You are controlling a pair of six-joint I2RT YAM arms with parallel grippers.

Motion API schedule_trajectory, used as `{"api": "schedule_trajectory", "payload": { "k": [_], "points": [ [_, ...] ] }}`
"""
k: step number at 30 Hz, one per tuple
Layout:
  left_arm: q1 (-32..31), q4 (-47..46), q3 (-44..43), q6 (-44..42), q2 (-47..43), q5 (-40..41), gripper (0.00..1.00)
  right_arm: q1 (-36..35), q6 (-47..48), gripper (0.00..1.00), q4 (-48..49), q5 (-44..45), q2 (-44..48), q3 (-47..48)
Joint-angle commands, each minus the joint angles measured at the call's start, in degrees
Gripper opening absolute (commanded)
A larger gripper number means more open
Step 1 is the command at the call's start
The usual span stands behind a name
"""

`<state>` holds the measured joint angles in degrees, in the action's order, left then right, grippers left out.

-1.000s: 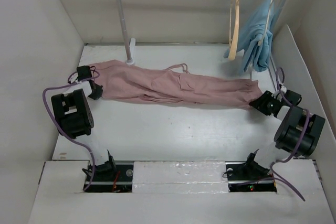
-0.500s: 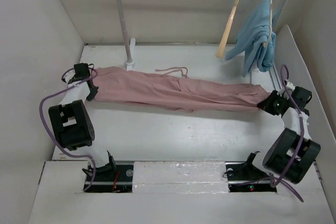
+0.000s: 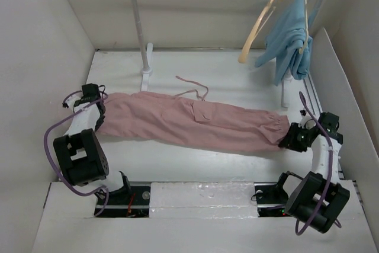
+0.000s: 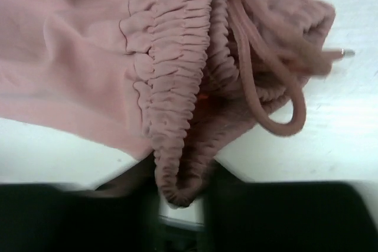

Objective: Place the trousers on the hanger
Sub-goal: Fold the trousers at the center of the board.

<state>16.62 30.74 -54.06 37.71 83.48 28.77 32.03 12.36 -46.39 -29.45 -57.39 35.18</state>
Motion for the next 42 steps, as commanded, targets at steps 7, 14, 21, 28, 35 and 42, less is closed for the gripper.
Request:
{"api": "schedule_trajectory", "payload": {
  "k": [7, 14, 21, 28, 35, 42],
  "points": [
    [-4.22, 8.55, -9.36, 4.91, -8.95, -1.35, 0.84, -6.1, 2.06, 0.87, -3.53, 0.45, -4.66, 17.78],
    [-21.53, -0.84, -14.15, 1.14, -8.87, -5.37, 0.8, -6.1, -5.66, 0.88, 13.06, -3.42, -8.17, 17.04],
    [-27.7, -7.7, -10.99, 0.26, -1.14, -9.17, 0.8, -6.1, -4.27, 0.92, 15.79, 5.45, -14.07, 15.11],
    [-22.78, -11.67, -7.63, 1.22, 8.18, -10.67, 0.79, -6.81, -3.48, 0.89, 22.3, 7.13, -25.4, 10.1],
    [-22.77, -12.2, -10.88, 2.01, 15.12, -12.68, 0.81, -0.05, -2.7, 0.87, 21.27, 10.64, -21.2, 8.39],
    [-26.37, -14.39, -13.61, 1.39, 7.76, -13.56, 0.84, 0.49, 0.65, 1.0, 7.9, 17.14, -6.79, 13.0]
  ]
}}
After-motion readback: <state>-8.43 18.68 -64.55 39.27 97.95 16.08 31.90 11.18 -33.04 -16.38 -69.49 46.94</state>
